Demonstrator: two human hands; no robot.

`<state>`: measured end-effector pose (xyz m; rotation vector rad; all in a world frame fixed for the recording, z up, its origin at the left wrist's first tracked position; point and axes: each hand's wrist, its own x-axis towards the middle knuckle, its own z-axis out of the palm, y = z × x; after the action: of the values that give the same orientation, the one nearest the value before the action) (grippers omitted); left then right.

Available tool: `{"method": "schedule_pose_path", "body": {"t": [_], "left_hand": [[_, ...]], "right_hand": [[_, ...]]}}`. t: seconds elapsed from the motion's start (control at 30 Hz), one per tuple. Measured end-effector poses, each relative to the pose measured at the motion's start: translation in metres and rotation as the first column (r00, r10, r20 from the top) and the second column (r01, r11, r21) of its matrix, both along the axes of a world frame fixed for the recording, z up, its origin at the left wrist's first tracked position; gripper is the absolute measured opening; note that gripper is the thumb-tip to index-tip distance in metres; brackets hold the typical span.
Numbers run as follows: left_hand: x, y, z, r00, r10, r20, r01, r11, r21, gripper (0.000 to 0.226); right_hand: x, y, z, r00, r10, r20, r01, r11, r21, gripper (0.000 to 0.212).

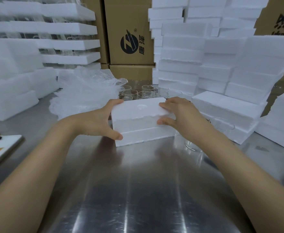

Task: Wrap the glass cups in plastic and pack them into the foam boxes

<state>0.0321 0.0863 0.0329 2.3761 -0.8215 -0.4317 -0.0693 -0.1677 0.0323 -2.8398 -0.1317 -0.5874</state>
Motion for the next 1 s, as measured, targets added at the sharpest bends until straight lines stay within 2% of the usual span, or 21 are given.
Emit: {"method": "schedule_pose_path", "body": {"t": [0.13,0.23,0.37,0.6,0.83,1.0], "left_hand": [[0.003,0.002,-0.002,1.0,0.001,-0.003,-0.001,1.0,0.008,0.106],[0.002,0.009,-0.002,1.0,0.008,0.016,-0.008,0.999,0.037,0.106],[0.002,0.044,-0.005,0.994,0.077,0.077,-0.081,0.996,0.048,0.105],[0.023,0.162,-0.047,0.927,0.303,0.221,-0.297,0.953,-0.063,0.123],[0.089,0.207,-0.065,0.901,0.343,0.266,-0.345,0.938,-0.04,0.131],[0.103,0.216,-0.064,0.929,0.26,0.263,-0.264,0.964,-0.019,0.13]], "right_hand": [[-0.001,0.003,-0.001,1.0,-0.007,0.002,0.008,0.999,-0.042,0.051],[-0.002,0.008,-0.002,1.0,-0.014,-0.012,0.013,0.993,-0.121,0.057],[-0.004,0.019,-0.009,0.998,0.066,0.017,-0.063,0.991,-0.115,0.062],[-0.008,0.04,-0.022,0.948,0.281,0.146,-0.264,0.956,-0.126,0.037],[-0.006,0.052,-0.042,0.927,0.374,0.014,-0.373,0.927,-0.05,0.043],[-0.003,0.051,-0.047,0.926,0.378,-0.008,-0.37,0.91,0.188,0.051]]}}
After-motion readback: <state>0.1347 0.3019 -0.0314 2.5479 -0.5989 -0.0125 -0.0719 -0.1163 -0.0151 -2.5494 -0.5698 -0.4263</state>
